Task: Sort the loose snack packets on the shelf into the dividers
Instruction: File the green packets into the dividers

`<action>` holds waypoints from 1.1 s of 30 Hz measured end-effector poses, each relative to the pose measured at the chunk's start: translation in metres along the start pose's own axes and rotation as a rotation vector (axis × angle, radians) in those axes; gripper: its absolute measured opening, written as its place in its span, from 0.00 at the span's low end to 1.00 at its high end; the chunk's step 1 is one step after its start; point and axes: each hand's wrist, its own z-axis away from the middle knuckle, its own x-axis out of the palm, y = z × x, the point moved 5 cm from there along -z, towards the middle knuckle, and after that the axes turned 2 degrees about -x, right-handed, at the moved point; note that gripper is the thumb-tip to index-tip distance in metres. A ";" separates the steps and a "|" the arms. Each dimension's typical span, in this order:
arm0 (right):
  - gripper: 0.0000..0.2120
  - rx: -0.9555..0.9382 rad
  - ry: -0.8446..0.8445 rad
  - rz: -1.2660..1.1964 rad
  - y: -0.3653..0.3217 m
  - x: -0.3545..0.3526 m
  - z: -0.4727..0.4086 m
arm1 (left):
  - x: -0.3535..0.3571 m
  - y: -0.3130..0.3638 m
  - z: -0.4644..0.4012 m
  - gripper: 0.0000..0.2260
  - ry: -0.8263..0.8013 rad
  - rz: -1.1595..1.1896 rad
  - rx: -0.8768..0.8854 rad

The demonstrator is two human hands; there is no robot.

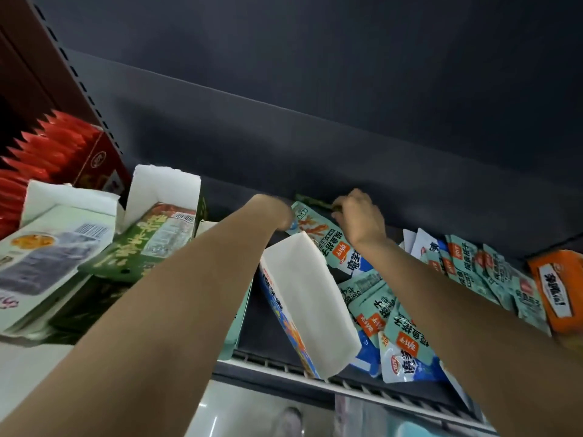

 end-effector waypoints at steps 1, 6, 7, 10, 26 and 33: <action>0.11 -0.002 0.014 0.040 -0.002 0.000 0.001 | 0.002 -0.001 -0.001 0.17 0.002 -0.015 0.004; 0.15 -0.041 0.033 0.050 -0.011 -0.003 0.009 | 0.009 0.003 0.000 0.15 -0.031 0.097 -0.008; 0.14 -0.033 0.046 0.037 -0.011 -0.006 0.012 | 0.009 0.004 0.001 0.15 -0.026 0.139 -0.019; 0.08 -0.030 0.158 -0.065 -0.010 -0.023 0.023 | -0.003 0.005 0.011 0.15 0.055 0.311 -0.048; 0.03 -0.029 0.528 -0.950 -0.128 -0.120 0.131 | -0.057 -0.059 0.237 0.10 0.924 0.989 0.274; 0.10 -0.069 0.496 -0.849 -0.208 -0.117 0.154 | -0.029 -0.123 0.306 0.09 1.053 0.953 0.325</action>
